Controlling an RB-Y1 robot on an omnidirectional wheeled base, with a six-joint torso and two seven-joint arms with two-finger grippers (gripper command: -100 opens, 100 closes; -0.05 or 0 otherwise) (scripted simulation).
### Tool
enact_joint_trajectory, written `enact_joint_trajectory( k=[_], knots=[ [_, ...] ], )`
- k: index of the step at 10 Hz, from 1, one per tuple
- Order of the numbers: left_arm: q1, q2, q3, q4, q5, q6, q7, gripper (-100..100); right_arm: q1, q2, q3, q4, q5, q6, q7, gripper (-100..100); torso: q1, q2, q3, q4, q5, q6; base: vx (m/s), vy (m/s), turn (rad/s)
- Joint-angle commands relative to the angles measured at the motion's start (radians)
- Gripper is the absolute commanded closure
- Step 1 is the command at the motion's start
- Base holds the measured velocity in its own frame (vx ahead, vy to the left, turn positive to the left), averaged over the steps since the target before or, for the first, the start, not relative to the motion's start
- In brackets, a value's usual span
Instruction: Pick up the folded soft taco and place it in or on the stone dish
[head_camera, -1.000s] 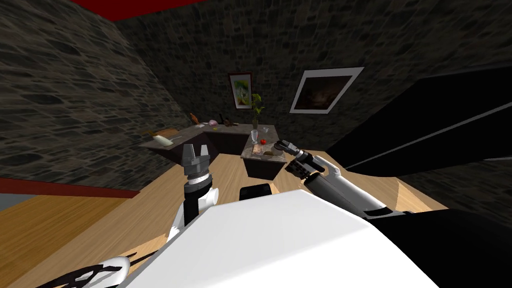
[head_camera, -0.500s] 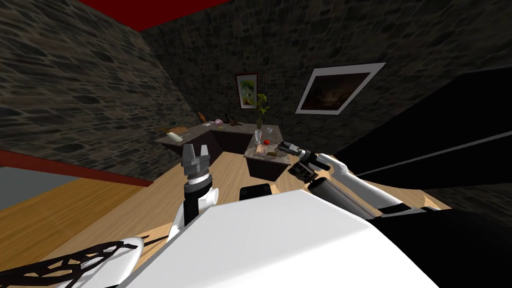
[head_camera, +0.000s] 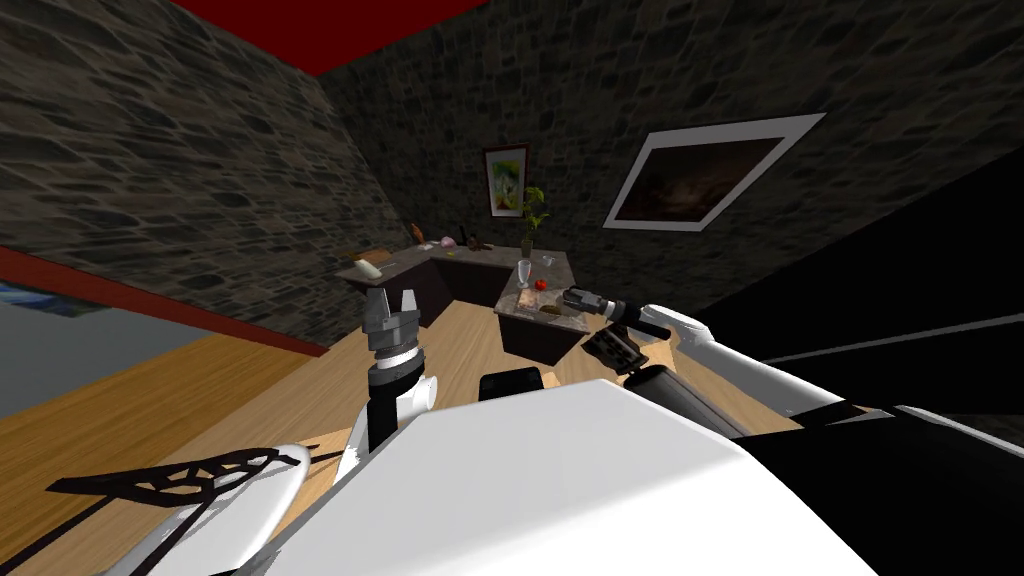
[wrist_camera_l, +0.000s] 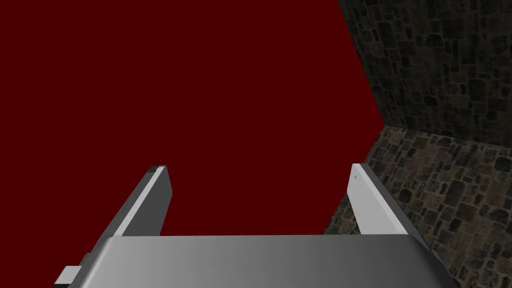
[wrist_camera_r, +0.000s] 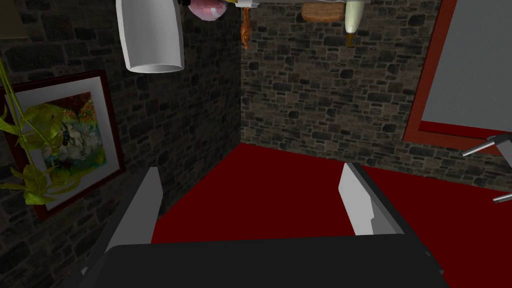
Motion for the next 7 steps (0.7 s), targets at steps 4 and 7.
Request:
enact_joint_trajectory(
  k=[4,7],
  knots=[
    [0.000,0.000,0.000,0.000,0.000,0.000,0.000,0,-0.003,-0.097,0.059,0.077,0.056,-0.007,-0.024,-100,0.001,-0.001,0.000,0.000,0.000,-0.001,0.005,0.032,0.179],
    [0.000,0.000,0.000,0.000,0.000,0.000,0.000,0,0.022,-0.205,0.125,0.135,0.122,-0.002,-0.057,-100,0.001,-0.001,-0.001,0.000,0.000,-0.001,0.012,0.046,0.258]
  ],
)
